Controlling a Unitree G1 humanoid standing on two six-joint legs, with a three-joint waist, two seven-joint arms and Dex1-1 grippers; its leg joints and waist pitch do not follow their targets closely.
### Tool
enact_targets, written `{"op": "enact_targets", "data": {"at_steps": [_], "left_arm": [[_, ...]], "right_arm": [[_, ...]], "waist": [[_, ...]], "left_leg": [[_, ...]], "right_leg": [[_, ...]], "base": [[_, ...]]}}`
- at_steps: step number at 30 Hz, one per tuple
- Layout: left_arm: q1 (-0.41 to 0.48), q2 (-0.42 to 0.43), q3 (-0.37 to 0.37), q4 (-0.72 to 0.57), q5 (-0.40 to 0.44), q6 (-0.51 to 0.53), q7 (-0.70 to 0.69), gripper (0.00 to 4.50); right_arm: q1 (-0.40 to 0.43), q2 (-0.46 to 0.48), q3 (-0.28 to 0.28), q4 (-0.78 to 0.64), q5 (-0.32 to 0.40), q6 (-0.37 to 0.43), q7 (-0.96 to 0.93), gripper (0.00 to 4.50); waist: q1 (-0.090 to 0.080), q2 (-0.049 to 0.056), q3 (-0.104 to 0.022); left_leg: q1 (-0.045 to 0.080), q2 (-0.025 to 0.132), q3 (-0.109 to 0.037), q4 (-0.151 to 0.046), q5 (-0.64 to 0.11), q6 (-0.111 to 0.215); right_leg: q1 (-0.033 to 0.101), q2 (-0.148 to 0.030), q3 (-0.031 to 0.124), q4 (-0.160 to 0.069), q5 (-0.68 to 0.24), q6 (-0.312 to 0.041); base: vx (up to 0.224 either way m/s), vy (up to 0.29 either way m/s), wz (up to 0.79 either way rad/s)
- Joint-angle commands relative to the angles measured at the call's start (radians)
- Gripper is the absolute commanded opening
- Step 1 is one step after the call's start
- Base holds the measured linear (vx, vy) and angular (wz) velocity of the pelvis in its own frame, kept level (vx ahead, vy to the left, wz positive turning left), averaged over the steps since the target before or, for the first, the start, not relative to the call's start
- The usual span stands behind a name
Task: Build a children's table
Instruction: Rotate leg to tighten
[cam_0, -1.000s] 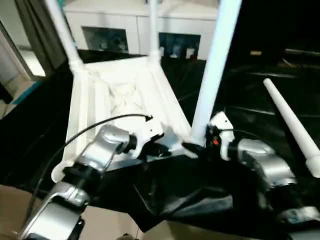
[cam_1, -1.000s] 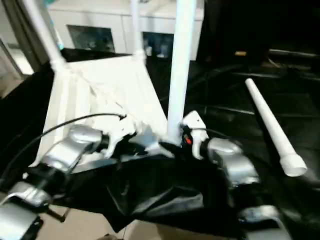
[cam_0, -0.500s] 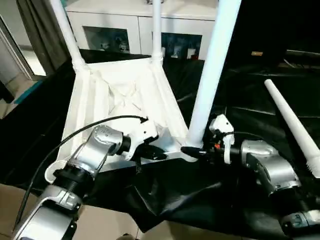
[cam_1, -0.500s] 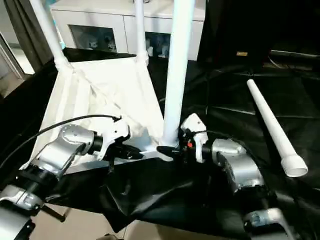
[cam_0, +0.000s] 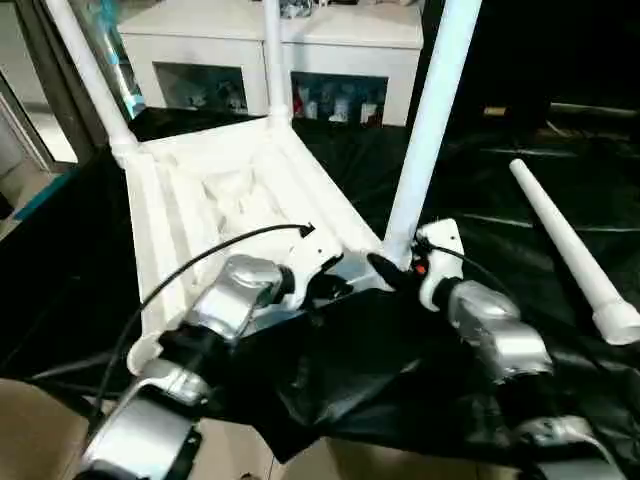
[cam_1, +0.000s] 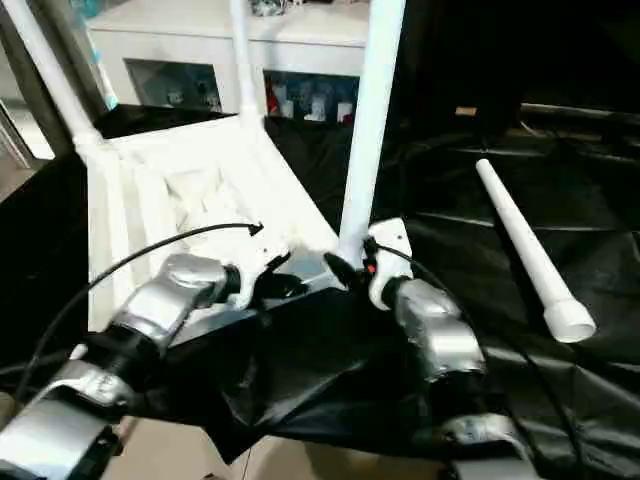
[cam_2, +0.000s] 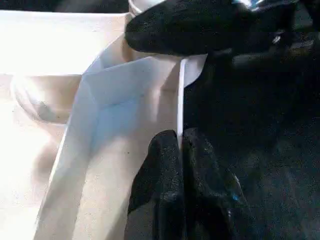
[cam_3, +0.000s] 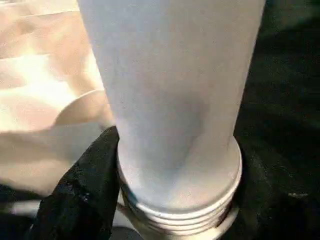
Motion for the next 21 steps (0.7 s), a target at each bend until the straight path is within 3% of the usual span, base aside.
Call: {"op": "enact_targets", "data": {"at_steps": [1, 4, 6, 11, 16, 17, 21], "left_arm": [[-0.012, -0.042, -0.021, 0.021, 0.004, -0.011, 0.036, 0.00], [0.008, -0.039, -0.052, 0.000, 0.018, -0.030, 0.016, 0.00], [0.016, -0.029, -0.054, -0.018, 0.009, -0.034, -0.009, 0.00], [0.051, 0.024, -0.073, -0.087, -0.005, -0.071, -0.147, 0.00], [0.093, 0.097, -0.087, -0.157, -0.021, -0.091, -0.260, 0.00], [0.097, 0.105, -0.088, -0.164, -0.023, -0.096, -0.272, 0.00], [0.134, 0.161, -0.098, -0.229, -0.038, -0.101, -0.350, 0.00]], "right_arm": [[0.012, 0.066, 0.043, 0.055, 0.016, 0.021, 0.029, 3.33], [0.000, 0.055, 0.060, 0.039, 0.016, 0.011, 0.091, 3.53], [0.003, 0.034, 0.080, 0.017, 0.012, 0.012, 0.141, 3.91], [0.034, -0.054, 0.136, -0.057, 0.007, -0.009, 0.328, 3.91], [0.057, -0.145, 0.148, -0.100, 0.010, -0.029, 0.464, 3.91], [0.059, -0.155, 0.149, -0.104, 0.009, -0.030, 0.480, 3.91], [0.077, -0.216, 0.150, -0.156, 0.032, -0.023, 0.575, 3.91]], "waist": [[-0.002, -0.008, -0.053], [-0.003, -0.007, -0.054], [-0.001, -0.007, -0.056], [0.000, -0.012, -0.062], [0.007, -0.007, -0.070], [0.010, -0.003, -0.071], [0.016, -0.002, -0.069]], "left_leg": [[0.014, 0.053, -0.029, -0.079, -0.253, 0.022], [0.012, 0.055, -0.031, -0.084, -0.260, 0.031], [0.010, 0.056, -0.030, -0.084, -0.239, 0.038], [0.000, 0.057, -0.026, -0.078, -0.167, 0.073], [-0.002, 0.061, -0.023, -0.070, -0.084, 0.116], [0.000, 0.062, -0.022, -0.069, -0.079, 0.118], [-0.001, 0.069, -0.024, -0.072, -0.088, 0.121]], "right_leg": [[0.035, -0.096, 0.051, -0.110, -0.423, -0.152], [0.038, -0.096, 0.051, -0.109, -0.413, -0.148], [0.043, -0.097, 0.053, -0.105, -0.372, -0.160], [0.052, -0.099, 0.055, -0.088, -0.236, -0.199], [0.053, -0.096, 0.053, -0.069, -0.064, -0.251], [0.052, -0.096, 0.053, -0.067, -0.054, -0.254], [0.053, -0.094, 0.049, -0.062, -0.034, -0.266]], "base": [[0.000, 0.000, 0.00], [0.000, 0.000, 0.00], [0.000, 0.000, 0.00], [0.000, 0.000, 0.00], [0.000, 0.000, 0.00], [0.000, 0.000, 0.00], [0.000, 0.000, 0.00]]}}
